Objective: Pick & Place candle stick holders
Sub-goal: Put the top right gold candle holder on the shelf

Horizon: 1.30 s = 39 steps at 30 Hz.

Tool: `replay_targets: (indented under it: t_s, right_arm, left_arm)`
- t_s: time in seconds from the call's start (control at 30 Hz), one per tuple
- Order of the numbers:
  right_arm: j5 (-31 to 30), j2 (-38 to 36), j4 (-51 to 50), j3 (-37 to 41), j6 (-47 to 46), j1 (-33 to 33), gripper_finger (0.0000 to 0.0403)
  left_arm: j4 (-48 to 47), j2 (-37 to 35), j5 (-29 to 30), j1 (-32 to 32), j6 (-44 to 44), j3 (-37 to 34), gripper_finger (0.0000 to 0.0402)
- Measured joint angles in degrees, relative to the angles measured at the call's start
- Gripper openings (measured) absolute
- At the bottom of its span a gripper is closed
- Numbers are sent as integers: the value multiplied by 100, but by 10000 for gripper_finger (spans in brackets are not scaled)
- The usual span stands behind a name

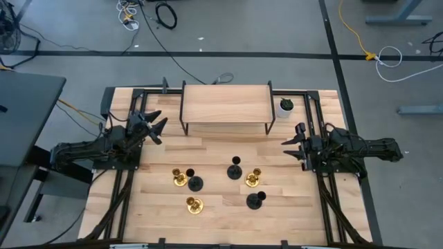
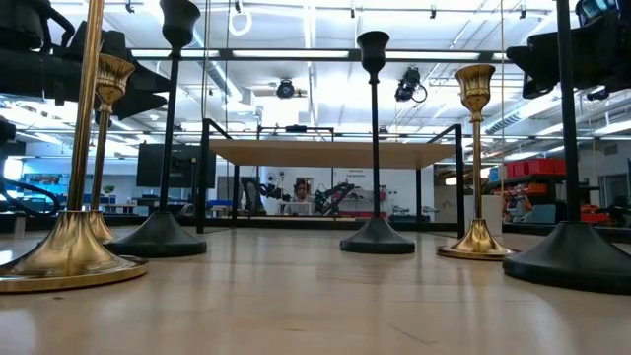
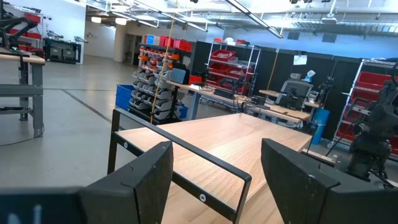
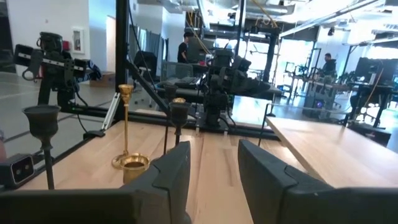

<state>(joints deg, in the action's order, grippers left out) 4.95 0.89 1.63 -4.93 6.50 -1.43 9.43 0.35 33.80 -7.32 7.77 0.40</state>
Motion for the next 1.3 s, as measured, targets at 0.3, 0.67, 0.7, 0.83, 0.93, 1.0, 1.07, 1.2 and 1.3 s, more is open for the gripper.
replay_targets:
  t_s: [0.3,0.67,0.7,0.83,0.93,1.0,1.07,1.2,1.3]
  right_arm:
    - [-60,227,276,0,-1546,-39,135]
    - [-17,1664,588,-4,-2023,-475,135]
    - [-13,1794,621,-4,-2072,-525,135]
    - [-39,2244,845,-4,-2107,-688,135]
    - [-244,2580,1035,-4,-2107,-804,135]
    - [-314,2814,1237,-4,-2105,-873,135]
    - [-385,3070,1420,-4,-2094,-937,135]
    - [-624,3518,1508,-2,-2105,-1004,137]
    - [-647,3860,1678,-2,-2219,-1009,151]
  left_arm:
    - [0,1,0,1,0,0,245]
    - [0,-1,0,-1,0,0,245]
    - [0,-1,0,1,0,0,245]
    - [0,1,0,0,0,0,245]
    - [0,1,0,1,0,0,245]
    - [0,-1,0,-1,0,0,245]
    - [0,0,0,-1,0,0,245]
    - [0,1,0,-1,0,0,245]
    - [0,-1,0,-1,0,0,245]
